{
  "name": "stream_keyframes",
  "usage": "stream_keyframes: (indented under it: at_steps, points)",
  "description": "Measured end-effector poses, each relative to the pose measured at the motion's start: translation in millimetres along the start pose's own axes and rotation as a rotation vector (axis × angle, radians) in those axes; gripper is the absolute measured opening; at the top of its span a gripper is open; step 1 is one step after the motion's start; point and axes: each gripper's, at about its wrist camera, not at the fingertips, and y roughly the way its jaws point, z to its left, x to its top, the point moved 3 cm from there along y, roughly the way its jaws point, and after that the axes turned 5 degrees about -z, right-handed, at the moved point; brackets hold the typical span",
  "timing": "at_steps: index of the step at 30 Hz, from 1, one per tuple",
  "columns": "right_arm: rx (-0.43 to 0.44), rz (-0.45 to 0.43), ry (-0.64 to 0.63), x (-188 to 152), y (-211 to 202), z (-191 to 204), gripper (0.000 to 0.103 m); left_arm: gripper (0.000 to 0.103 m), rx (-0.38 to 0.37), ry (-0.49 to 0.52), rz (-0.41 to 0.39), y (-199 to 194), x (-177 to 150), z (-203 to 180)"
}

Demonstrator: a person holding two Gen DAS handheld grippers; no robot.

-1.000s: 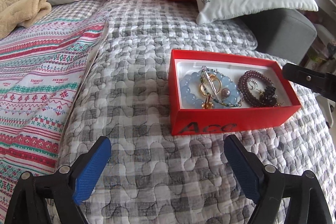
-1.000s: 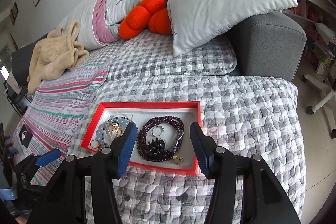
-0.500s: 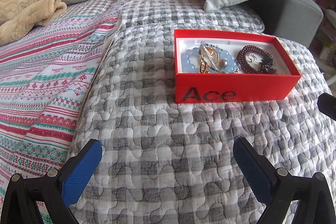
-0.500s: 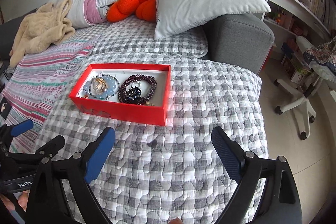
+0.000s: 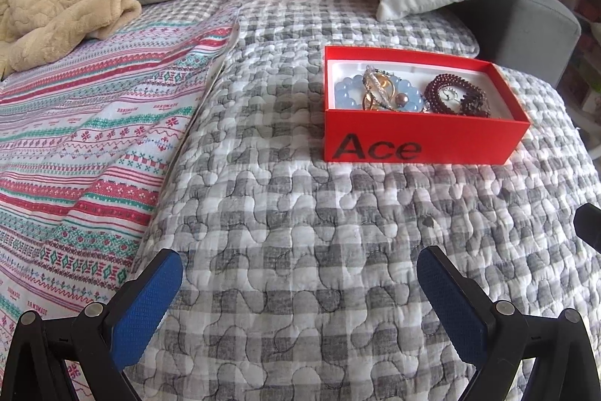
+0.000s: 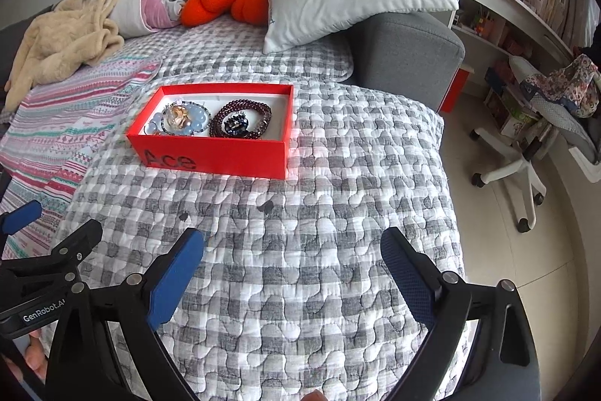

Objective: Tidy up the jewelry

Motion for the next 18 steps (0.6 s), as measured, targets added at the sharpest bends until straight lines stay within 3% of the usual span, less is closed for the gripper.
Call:
stream_keyframes:
  at_steps: [18]
  points:
    - [-0.008, 0.003, -0.020, -1.6, 1.5, 5.9, 0.097, 0.102, 0.013, 0.005, -0.005, -2.7, -1.6, 4.7]
